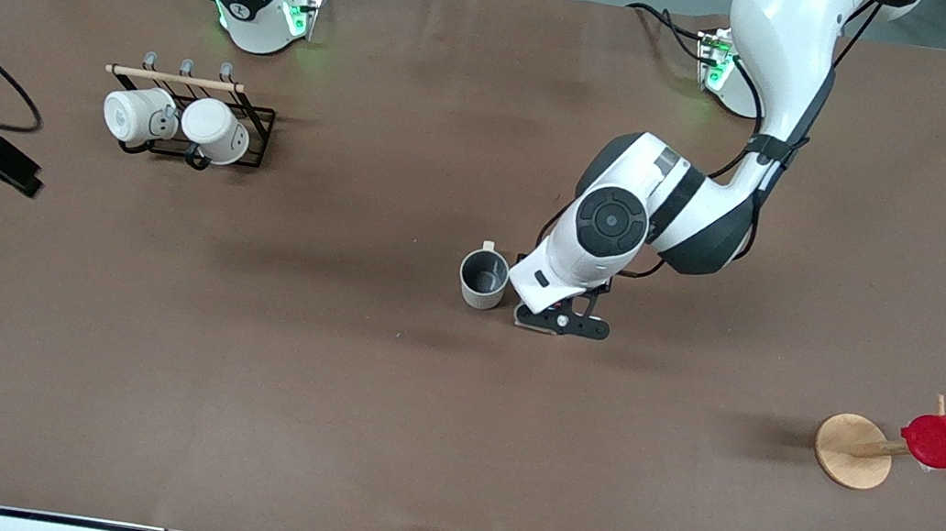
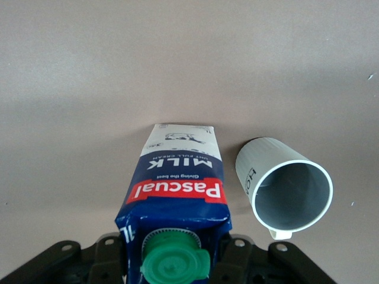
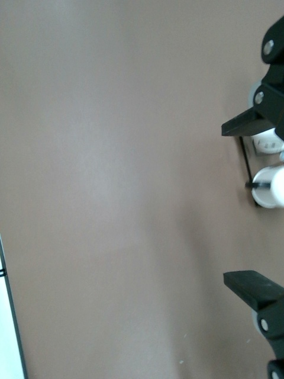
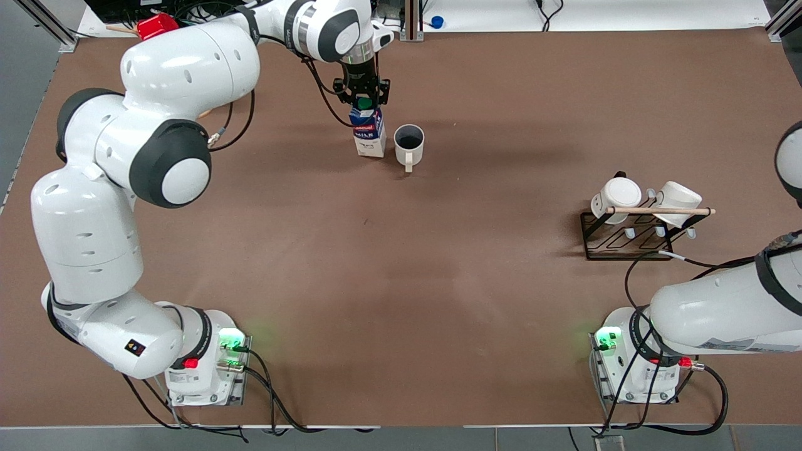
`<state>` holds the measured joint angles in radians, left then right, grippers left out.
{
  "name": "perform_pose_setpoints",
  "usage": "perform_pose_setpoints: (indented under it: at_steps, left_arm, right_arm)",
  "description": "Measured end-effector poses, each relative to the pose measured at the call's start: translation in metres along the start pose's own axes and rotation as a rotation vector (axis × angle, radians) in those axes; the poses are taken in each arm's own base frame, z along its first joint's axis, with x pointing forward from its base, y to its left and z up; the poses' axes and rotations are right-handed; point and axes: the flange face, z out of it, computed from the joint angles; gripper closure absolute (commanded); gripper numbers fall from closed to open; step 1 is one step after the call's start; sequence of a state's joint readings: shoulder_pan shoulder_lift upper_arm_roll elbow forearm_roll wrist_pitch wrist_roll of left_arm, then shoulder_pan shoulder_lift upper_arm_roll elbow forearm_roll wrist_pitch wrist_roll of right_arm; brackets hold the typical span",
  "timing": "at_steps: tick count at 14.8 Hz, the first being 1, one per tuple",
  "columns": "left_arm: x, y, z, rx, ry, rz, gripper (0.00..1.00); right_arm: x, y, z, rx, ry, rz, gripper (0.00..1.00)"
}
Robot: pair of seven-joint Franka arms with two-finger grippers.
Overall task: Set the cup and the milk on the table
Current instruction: 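Lower the milk carton beside the mug with the left gripper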
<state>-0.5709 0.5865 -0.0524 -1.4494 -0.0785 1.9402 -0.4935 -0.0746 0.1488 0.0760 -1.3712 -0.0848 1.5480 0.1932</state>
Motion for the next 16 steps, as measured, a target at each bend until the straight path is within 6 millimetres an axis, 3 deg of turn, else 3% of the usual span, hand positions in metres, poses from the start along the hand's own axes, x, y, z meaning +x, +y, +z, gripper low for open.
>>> perform_pose_setpoints:
  at_steps: [3, 8, 14, 15, 16]
  left_arm:
    - [-0.001, 0.0, 0.0, 0.005, -0.008, -0.018, 0.7]
    - [-0.002, 0.0, 0.001, 0.009, -0.015, -0.057, 0.69]
    - [-0.006, 0.004, 0.01, 0.019, -0.031, -0.051, 0.68]
    - [-0.006, 0.005, 0.01, 0.019, -0.031, -0.048, 0.65]
    - [-0.007, 0.006, 0.01, 0.019, -0.031, -0.047, 0.47]
  right_arm:
    - [-0.015, 0.017, -0.009, -0.002, -0.01, -0.045, 0.0]
    - [-0.023, 0.009, 0.005, 0.024, -0.012, -0.059, 0.0]
    - [-0.025, 0.009, 0.0, 0.036, 0.001, -0.059, 0.0]
    - [-0.025, 0.01, -0.003, 0.036, 0.007, -0.059, 0.0]
    - [-0.025, 0.01, -0.006, 0.037, 0.014, -0.06, 0.0]
